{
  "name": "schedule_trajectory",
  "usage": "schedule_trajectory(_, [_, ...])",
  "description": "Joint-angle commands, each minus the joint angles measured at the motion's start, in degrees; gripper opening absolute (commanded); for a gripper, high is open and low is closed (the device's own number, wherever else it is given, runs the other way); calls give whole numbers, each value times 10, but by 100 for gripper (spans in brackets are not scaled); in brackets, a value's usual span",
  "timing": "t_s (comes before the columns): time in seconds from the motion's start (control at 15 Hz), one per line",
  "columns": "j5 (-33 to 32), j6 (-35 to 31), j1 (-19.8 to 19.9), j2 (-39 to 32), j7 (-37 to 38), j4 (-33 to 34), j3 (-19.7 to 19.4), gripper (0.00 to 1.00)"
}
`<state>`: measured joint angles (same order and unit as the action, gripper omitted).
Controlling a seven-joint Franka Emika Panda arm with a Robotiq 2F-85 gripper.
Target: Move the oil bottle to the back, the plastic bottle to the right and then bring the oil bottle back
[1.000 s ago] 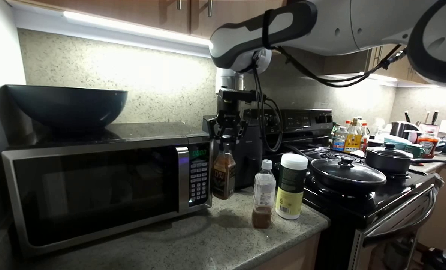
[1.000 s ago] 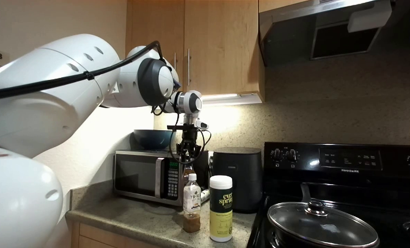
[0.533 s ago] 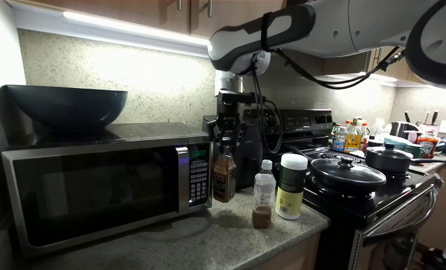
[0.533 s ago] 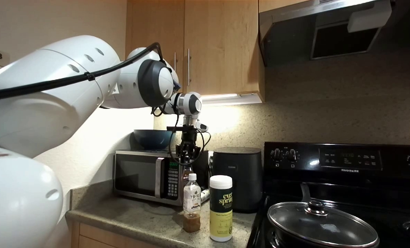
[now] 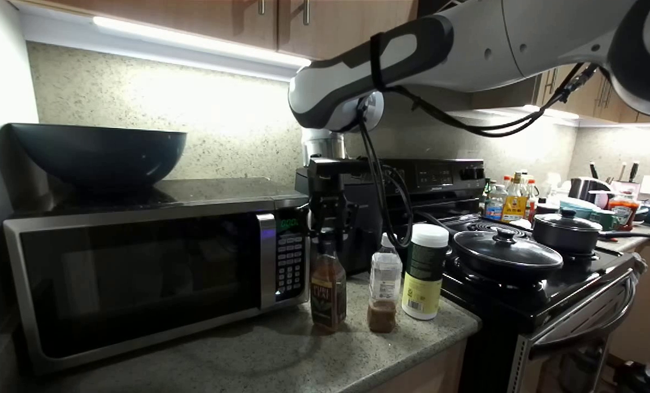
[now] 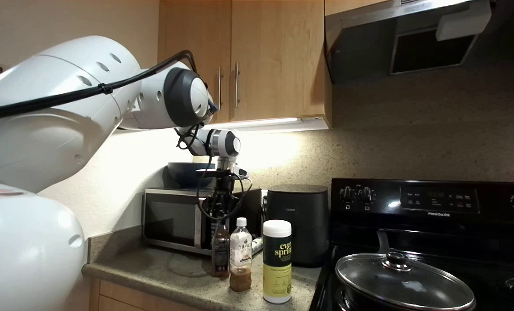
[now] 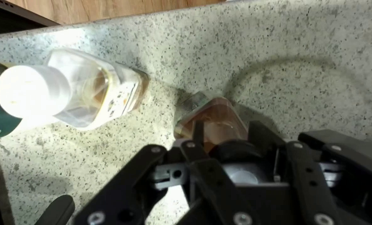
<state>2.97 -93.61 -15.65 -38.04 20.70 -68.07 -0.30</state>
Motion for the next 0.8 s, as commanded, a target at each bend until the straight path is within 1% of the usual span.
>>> schedule_trajectory(0.0, [-14,-34,-5,72,16,-106,10,16])
schedule_trajectory(0.2, [-13,-59,-4,102,10,-154,18,16])
schedule_trajectory(0.53, [-7,-129,0,159,1,-245,32,16])
schedule_trajectory(0.73, [2,-159,8,181,-8,-284,40,16])
